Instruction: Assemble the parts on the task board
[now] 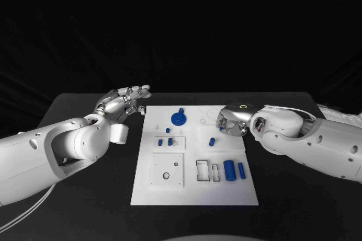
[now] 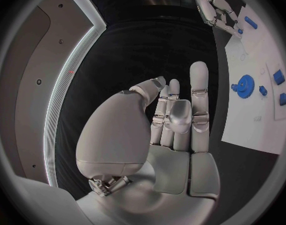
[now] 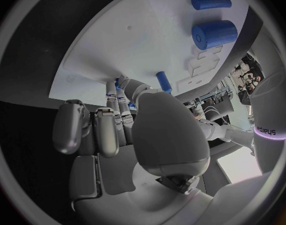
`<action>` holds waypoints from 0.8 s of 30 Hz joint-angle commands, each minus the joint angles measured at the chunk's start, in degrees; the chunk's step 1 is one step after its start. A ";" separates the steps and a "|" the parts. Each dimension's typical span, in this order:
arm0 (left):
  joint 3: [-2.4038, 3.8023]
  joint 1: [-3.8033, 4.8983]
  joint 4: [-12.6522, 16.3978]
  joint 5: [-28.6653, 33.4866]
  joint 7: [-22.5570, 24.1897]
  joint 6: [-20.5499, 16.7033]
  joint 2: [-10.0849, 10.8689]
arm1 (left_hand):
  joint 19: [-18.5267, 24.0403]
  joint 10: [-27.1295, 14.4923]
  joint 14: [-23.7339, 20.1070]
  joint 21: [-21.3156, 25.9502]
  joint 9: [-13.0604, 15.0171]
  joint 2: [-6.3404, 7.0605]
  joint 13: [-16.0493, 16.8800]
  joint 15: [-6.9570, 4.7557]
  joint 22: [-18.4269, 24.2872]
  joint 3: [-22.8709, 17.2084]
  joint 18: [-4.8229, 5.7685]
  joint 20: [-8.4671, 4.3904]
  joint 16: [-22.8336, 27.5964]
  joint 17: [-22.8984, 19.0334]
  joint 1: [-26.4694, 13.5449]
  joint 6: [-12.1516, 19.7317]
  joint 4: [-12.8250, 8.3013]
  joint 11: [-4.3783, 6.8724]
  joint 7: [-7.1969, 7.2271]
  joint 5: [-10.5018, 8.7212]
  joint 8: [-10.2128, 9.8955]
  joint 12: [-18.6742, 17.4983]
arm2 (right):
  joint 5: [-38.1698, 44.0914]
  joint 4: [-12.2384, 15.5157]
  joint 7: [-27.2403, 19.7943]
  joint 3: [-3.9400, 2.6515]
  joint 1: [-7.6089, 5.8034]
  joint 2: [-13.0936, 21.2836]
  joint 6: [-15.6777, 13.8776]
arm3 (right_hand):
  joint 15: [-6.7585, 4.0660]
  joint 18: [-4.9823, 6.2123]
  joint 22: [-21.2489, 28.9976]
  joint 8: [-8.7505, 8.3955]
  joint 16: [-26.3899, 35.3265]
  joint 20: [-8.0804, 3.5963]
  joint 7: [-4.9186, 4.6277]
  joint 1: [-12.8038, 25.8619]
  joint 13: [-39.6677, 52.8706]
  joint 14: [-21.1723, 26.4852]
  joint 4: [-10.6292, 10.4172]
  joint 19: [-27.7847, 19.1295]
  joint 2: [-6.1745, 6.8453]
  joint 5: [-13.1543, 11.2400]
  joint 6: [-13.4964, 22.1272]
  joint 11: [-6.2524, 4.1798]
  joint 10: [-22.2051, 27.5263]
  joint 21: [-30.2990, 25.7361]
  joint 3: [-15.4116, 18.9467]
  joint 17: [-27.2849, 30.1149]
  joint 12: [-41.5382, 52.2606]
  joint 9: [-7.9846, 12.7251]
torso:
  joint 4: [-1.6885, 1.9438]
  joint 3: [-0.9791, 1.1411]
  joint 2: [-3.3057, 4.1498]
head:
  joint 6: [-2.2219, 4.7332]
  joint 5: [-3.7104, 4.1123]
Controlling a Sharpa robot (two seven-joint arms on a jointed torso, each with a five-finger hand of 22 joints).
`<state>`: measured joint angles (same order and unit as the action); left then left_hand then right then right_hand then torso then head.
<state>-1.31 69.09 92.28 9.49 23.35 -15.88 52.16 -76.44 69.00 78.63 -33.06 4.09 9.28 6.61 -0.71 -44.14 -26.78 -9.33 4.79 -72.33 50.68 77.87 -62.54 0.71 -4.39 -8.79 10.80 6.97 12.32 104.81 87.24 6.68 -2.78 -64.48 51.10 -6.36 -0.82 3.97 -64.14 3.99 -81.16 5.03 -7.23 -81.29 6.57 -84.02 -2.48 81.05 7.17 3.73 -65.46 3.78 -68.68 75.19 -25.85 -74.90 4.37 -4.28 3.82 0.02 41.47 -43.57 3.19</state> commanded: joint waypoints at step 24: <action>0.03 0.01 -0.01 0.36 0.06 1.02 -0.05 | 0.52 -1.06 -0.54 0.35 -0.14 -0.47 0.20 0.20 0.20 0.35 -1.02 0.19 0.41 -0.27 -0.13 0.96 -0.35 0.02 -0.14 0.44 0.16 0.76 | 3.66 1.71 2.06 0.26 0.63 -0.06 -2.11 | -0.76 0.86 -1.22 1.24 -0.76 -0.62 0.43 -0.51 -0.47 -3.69 2.13 0.78 -2.04 -0.86 -3.26 -0.79 -3.94 0.75 -3.38 -2.68 0.36 -0.82 | 0.04 0.01 -0.12 | -0.28 0.38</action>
<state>-1.31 69.09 92.22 9.61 23.19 -15.81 52.16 -76.24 68.17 78.42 -33.06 4.03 9.28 6.74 -0.51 -43.99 -26.62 -9.33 5.00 -72.11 50.46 77.87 -61.92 0.55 -4.39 -8.99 11.03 6.97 12.87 107.43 88.46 8.37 -2.61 -64.02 51.14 -7.20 -1.25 3.96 -65.29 5.05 -81.67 4.62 -6.87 -81.97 6.07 -84.03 -0.38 81.46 5.64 2.62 -68.28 3.80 -71.29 75.67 -28.78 -74.94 4.74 -5.00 3.84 0.02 41.39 -43.84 3.62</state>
